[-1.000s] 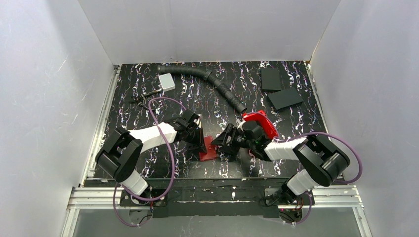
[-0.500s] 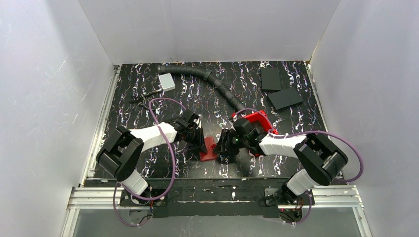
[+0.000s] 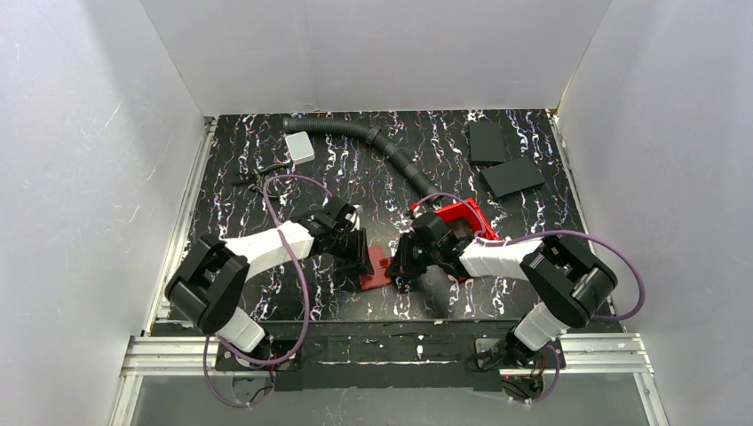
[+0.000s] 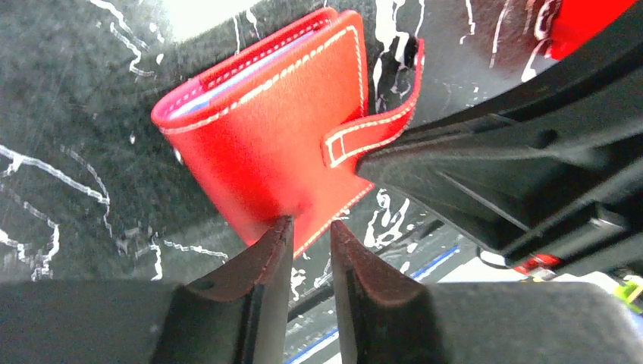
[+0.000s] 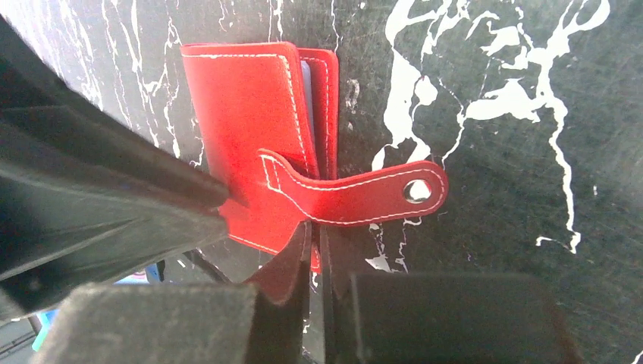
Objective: Put the credit cards into the card holder
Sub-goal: Close the card holder at the center of the board.
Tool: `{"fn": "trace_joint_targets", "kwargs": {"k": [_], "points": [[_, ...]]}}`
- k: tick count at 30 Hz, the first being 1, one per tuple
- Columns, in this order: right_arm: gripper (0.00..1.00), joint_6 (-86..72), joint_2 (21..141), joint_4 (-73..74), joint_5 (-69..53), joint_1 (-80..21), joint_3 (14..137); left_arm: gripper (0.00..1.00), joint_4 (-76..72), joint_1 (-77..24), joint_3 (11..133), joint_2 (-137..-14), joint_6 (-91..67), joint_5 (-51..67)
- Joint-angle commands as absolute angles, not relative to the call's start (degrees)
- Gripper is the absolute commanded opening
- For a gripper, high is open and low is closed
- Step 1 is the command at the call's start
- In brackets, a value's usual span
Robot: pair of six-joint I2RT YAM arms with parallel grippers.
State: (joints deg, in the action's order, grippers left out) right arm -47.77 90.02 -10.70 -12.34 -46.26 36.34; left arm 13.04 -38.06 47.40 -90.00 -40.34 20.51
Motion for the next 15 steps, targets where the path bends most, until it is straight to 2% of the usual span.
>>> {"fn": "trace_joint_targets", "kwargs": {"k": [1,7,11,12,15], "points": [[0.08,-44.3,91.7,-6.1,-4.4,-46.2,35.7,0.30,18.6,-36.4,47.0,-82.6,-39.7,19.8],[0.07,-46.2,92.1,-9.6,-4.9,-46.2,32.2,0.58,16.6,-31.6,40.6,-74.3,-45.0,23.1],[0.07,-46.8,92.1,-10.7,-5.3,-46.2,31.5,0.71,9.1,-30.4,36.3,-74.7,-50.5,25.9],[0.07,-46.9,92.2,-11.0,-5.5,-46.2,31.5,0.74,7.0,-30.4,35.2,-75.5,-52.4,26.3],[0.07,-47.2,92.7,-11.9,-6.3,-46.2,31.5,0.74,-3.7,-30.5,31.0,-77.7,-58.6,28.1]]}}
